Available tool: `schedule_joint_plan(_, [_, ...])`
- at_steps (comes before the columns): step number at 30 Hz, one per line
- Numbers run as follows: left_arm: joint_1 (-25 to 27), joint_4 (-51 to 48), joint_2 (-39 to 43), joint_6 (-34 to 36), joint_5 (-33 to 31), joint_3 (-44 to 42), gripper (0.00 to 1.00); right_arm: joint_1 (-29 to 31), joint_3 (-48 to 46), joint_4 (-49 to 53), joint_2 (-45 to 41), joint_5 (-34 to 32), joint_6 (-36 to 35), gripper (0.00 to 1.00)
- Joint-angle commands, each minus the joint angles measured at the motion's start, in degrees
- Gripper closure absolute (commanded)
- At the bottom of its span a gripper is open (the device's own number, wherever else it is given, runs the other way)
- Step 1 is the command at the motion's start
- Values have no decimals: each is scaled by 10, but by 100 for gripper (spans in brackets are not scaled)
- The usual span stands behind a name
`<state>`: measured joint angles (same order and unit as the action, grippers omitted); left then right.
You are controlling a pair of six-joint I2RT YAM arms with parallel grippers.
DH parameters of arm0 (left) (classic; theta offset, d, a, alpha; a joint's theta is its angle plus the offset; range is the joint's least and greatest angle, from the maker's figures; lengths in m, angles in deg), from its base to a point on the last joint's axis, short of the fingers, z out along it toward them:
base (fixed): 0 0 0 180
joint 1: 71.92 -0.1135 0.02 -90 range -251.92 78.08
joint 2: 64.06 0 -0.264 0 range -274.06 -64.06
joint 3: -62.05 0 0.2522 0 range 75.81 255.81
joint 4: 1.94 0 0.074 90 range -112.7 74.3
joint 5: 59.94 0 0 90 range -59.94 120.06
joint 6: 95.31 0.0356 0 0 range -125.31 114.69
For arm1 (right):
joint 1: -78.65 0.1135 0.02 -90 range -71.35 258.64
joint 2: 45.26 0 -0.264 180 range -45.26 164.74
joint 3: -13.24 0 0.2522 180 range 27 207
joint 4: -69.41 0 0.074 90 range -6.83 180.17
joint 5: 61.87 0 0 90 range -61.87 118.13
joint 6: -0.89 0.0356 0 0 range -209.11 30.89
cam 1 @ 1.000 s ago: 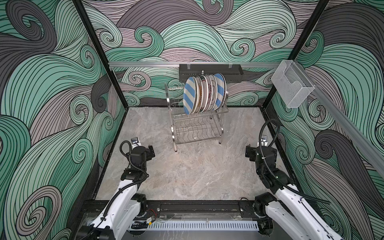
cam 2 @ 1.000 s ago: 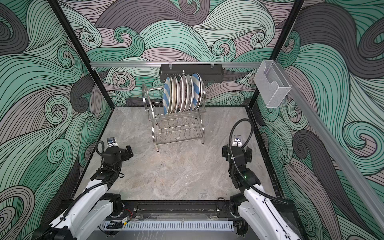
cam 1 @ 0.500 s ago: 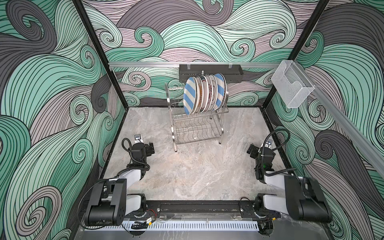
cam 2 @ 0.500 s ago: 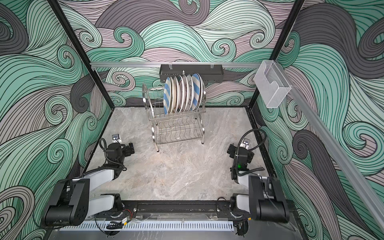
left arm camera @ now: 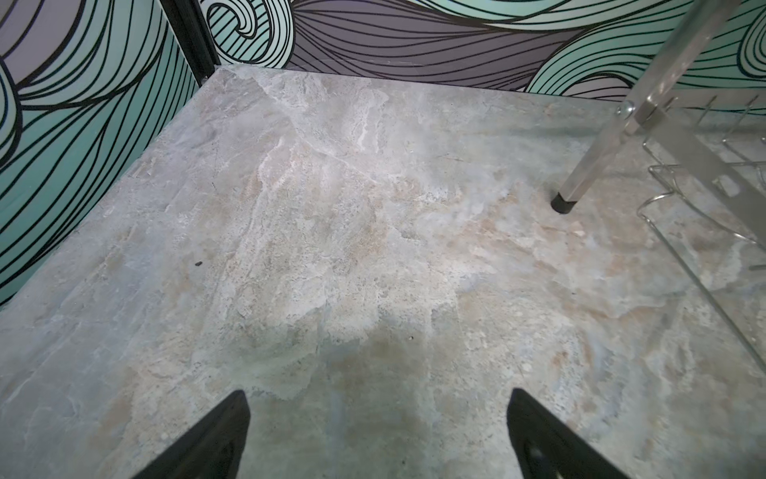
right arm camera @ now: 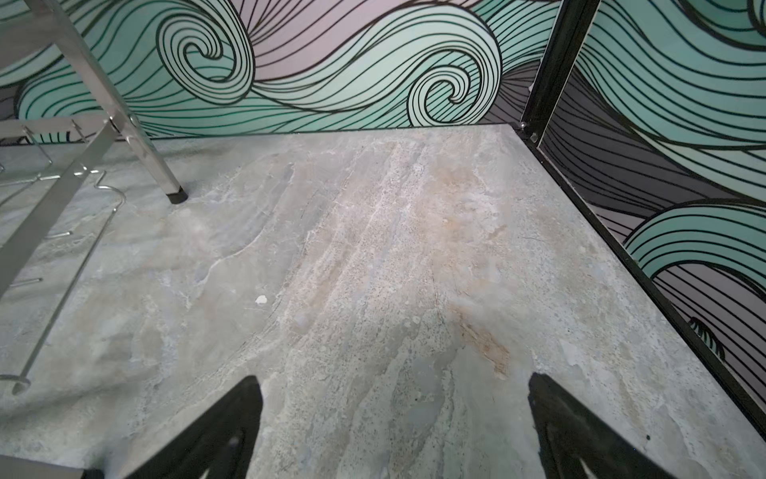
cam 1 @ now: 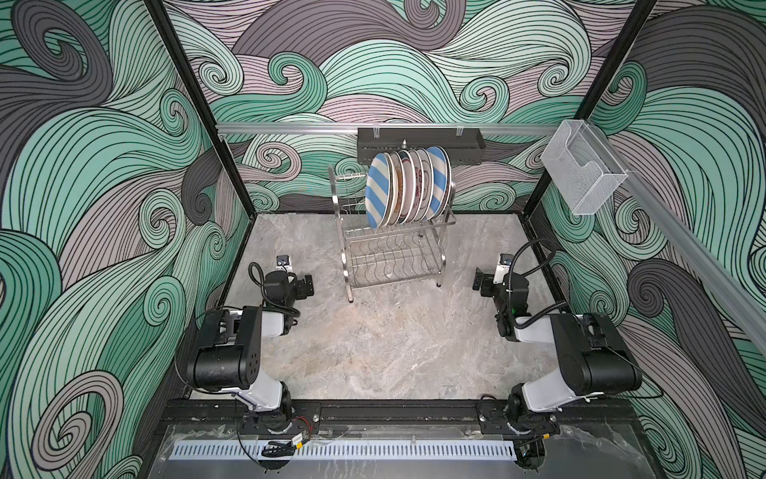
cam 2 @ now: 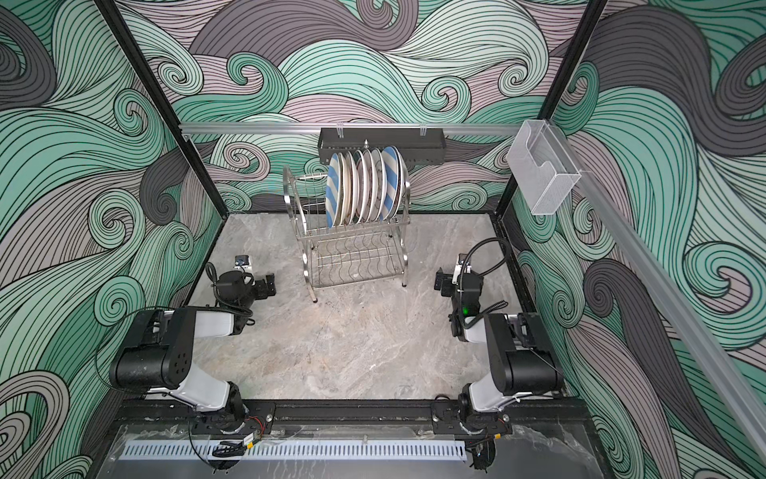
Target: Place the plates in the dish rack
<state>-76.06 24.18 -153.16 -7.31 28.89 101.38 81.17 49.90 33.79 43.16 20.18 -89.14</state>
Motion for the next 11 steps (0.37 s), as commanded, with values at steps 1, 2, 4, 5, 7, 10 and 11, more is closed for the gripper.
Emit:
schedule_joint_plan(1, [-4,-33,17,-4,8,21,1,-1,1,2,-1,8,-9,0])
schedule_joint_plan(2, [-4,-3,9,6,12,13,1,-1,1,3,-2,8,-9,0])
schedule_joint_plan(4, [-4,-23,14,-1,10,18,2,-1,2,8,-4,9,-9,0])
schedule_joint_plan(5, [-4,-36,18,-6,8,22,2,-1,1,5,-2,8,-9,0])
schedule_joint_plan(7, [-4,-16,13,2,10,15,1,-1,3,9,-4,9,-9,0])
schedule_joint_plan(10, [-4,-20,15,-2,9,17,1,-1,2,8,-4,8,-9,0])
schedule_joint_plan(11, [-4,-30,17,-3,8,19,1,-1,1,7,-4,9,-9,0])
